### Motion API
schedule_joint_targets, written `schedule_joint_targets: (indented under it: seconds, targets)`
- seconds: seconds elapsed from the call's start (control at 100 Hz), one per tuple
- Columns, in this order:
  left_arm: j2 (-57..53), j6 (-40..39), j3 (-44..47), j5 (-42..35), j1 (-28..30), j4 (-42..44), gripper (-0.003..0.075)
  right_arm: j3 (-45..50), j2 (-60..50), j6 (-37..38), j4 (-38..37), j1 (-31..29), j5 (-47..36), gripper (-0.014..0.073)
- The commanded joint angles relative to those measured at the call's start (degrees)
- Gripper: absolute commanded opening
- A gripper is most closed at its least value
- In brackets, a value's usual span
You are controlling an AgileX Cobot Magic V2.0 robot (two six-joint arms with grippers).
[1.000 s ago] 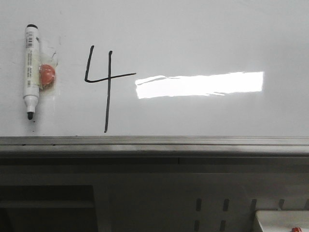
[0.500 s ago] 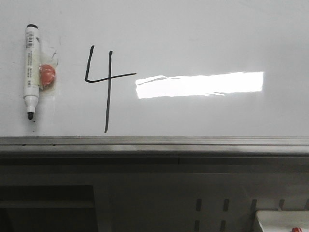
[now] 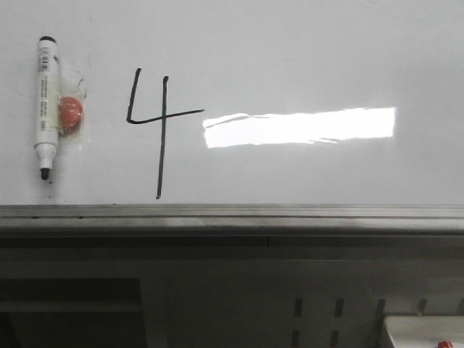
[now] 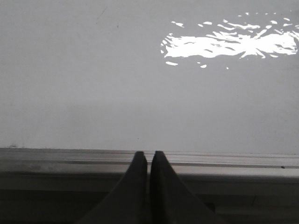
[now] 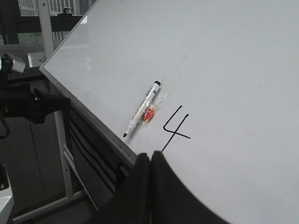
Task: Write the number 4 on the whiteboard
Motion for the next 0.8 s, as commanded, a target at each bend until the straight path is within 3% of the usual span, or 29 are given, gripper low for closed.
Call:
schedule_joint_targets:
  seconds: [0.0, 0.79]
  targets:
    - [-1.4, -0.4, 1.9, -3.6, 0.1, 0.1, -0.0020, -1.4, 0.5, -0.8, 0.4, -0.4, -3.9, -0.0066]
    - [-1.4, -0.4, 1.9, -3.6, 0.1, 0.1, -0.0020, -1.4, 0.6, -0.8, -1.7, -0.4, -4.4, -0.0066]
